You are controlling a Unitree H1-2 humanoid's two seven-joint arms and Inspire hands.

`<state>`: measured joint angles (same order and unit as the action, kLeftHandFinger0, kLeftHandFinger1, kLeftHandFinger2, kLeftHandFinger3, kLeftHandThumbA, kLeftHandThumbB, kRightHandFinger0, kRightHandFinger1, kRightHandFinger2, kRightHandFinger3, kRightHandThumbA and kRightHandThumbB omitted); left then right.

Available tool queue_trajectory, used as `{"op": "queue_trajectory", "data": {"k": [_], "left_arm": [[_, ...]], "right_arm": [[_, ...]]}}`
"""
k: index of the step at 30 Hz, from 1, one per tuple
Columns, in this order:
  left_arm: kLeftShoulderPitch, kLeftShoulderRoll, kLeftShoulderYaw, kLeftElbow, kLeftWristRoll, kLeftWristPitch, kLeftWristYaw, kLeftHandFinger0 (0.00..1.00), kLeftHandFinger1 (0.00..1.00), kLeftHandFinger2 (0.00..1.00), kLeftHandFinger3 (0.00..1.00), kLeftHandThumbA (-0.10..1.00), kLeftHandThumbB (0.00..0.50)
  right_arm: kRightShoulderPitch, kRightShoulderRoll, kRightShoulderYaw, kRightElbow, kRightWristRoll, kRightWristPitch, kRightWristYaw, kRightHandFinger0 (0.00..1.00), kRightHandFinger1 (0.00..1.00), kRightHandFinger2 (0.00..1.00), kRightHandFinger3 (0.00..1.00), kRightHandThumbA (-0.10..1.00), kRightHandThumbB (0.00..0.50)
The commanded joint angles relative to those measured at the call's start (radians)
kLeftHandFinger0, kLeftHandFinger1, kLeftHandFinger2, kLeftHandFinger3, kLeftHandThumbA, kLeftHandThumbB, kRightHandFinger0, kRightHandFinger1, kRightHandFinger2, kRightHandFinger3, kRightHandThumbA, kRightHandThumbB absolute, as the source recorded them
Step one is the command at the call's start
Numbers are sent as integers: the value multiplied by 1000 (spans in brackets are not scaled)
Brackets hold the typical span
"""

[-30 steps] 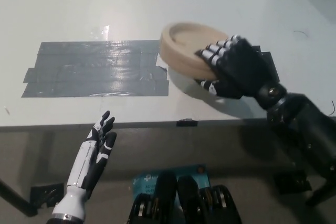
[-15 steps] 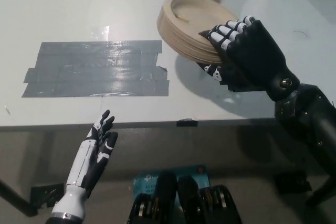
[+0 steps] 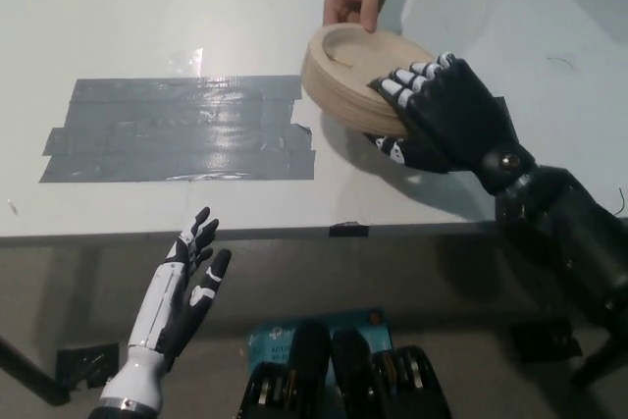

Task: A stack of plates is kept in the middle of the desk close to the robot and the robot grabs the stack with its right hand, picks it up and hands it to a person.

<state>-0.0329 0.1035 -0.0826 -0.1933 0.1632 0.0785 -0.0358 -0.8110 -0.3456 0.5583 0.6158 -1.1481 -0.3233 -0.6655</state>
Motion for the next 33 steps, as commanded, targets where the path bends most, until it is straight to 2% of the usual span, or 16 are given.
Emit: {"op": "queue_trajectory", "data": {"k": [1,2,3,4,5,6,7,8,11,13,15,19,21,25,29,33], "left_arm": [[5,8,-6,-24,3,-13,-13,1000,1000,1000,1000,849,0],[5,9,-7,-22,8,-14,-12,1000,1000,1000,1000,851,0],[5,10,-7,-25,7,-8,-13,1000,1000,1000,1000,850,0],[4,11,-7,-25,6,-5,-14,1000,1000,1000,1000,848,0],[2,12,-7,-26,5,-5,-14,1000,1000,1000,1000,847,0],[1,12,-6,-26,5,-6,-13,1000,1000,1000,1000,835,0],[1,13,-6,-26,5,-6,-12,1000,1000,1000,1000,832,0],[0,13,-6,-25,7,-10,-11,1000,1000,1000,1000,819,0],[-4,15,-7,-23,10,-9,-10,1000,1000,1000,1000,813,0],[-5,15,-6,-24,9,-9,-10,1000,1000,1000,1000,811,0],[-5,13,-5,-27,7,-2,-10,1000,1000,1000,1000,797,0],[-3,11,-7,-28,5,2,-10,1000,1000,1000,1000,786,0],[-4,11,-7,-24,6,-1,-9,1000,1000,1000,1000,721,0],[-4,7,-8,-26,7,3,-6,1000,1000,1000,1000,682,0],[-6,8,-5,-26,3,-3,-4,996,1000,1000,1000,718,0],[0,11,-2,-28,-6,-7,-8,1000,1000,1000,1000,761,0]], "right_arm": [[-108,21,-2,43,-22,23,-115,0,15,146,169,-100,311],[-112,25,-6,52,-15,25,-112,0,27,205,188,-100,309],[-108,35,-26,47,27,34,-35,238,368,497,469,36,343],[-103,39,-38,34,59,43,40,539,657,747,849,215,374],[-99,40,-44,22,76,50,94,635,736,837,958,262,386],[-89,41,-50,-9,98,72,183,881,989,1000,1000,390,468],[-86,41,-52,-17,104,78,206,1000,1000,1000,1000,419,465],[-75,39,-51,-52,107,106,288,1000,1000,1000,1000,565,499],[-54,37,-60,-107,123,139,368,1000,1000,1000,1000,662,500],[-48,36,-65,-125,130,143,386,1000,1000,1000,1000,663,500],[-26,22,-78,-192,153,154,444,1000,1000,1000,1000,765,500],[1,5,-96,-261,170,164,492,1000,1000,1000,1000,811,500],[28,-12,-114,-334,183,175,527,1000,1000,1000,1000,828,500],[76,-40,-156,-465,223,185,582,1000,1000,1000,1000,836,500],[139,-63,-211,-638,273,208,641,1000,1000,1000,1000,829,500],[251,-81,-292,-899,357,250,690,1000,1000,1000,1000,886,500]]}}
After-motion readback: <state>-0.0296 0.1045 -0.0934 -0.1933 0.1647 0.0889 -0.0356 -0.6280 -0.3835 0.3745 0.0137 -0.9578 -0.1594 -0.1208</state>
